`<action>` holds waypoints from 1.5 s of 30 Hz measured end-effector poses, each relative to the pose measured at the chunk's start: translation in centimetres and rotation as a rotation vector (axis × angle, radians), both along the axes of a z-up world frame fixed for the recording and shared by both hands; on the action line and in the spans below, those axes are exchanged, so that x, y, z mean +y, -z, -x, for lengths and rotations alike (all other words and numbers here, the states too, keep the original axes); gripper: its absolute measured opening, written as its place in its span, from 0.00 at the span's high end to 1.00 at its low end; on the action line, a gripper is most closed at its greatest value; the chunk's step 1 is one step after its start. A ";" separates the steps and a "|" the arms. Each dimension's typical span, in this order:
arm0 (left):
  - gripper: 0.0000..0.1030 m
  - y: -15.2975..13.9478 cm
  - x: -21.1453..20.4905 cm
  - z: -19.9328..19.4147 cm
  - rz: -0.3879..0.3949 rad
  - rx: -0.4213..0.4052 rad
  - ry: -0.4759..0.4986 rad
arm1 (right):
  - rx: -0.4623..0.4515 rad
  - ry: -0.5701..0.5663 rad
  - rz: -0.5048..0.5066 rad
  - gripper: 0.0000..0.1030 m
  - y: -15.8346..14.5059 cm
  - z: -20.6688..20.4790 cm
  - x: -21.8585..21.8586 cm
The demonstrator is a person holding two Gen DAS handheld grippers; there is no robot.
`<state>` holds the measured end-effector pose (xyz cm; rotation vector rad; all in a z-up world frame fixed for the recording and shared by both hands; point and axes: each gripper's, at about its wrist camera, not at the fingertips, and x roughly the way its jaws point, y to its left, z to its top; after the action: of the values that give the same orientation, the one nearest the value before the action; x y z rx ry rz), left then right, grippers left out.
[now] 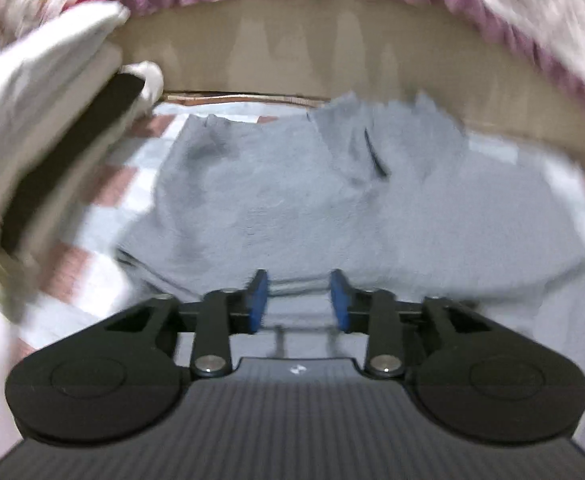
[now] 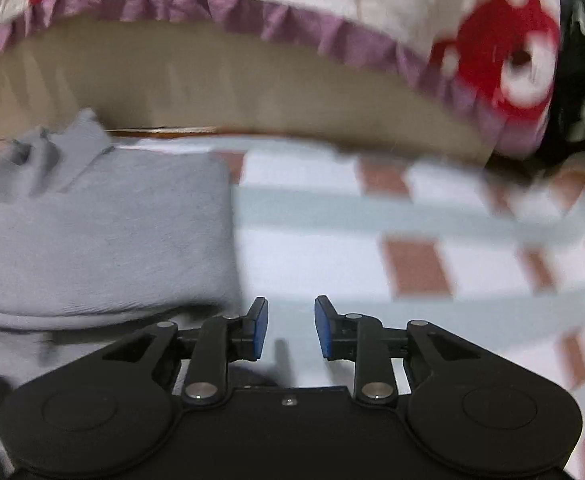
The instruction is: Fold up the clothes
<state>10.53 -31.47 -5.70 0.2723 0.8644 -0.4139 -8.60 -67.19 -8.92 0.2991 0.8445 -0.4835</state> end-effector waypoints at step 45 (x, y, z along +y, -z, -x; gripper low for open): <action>0.39 3.1 11.8 23.5 -0.311 0.172 1.060 | 0.156 -0.967 -0.071 0.90 -3.0 7.2 29.0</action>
<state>-12.94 -19.67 -8.77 1.0064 0.8992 -1.3009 -15.76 -38.22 -5.92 -0.1041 1.0479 0.4319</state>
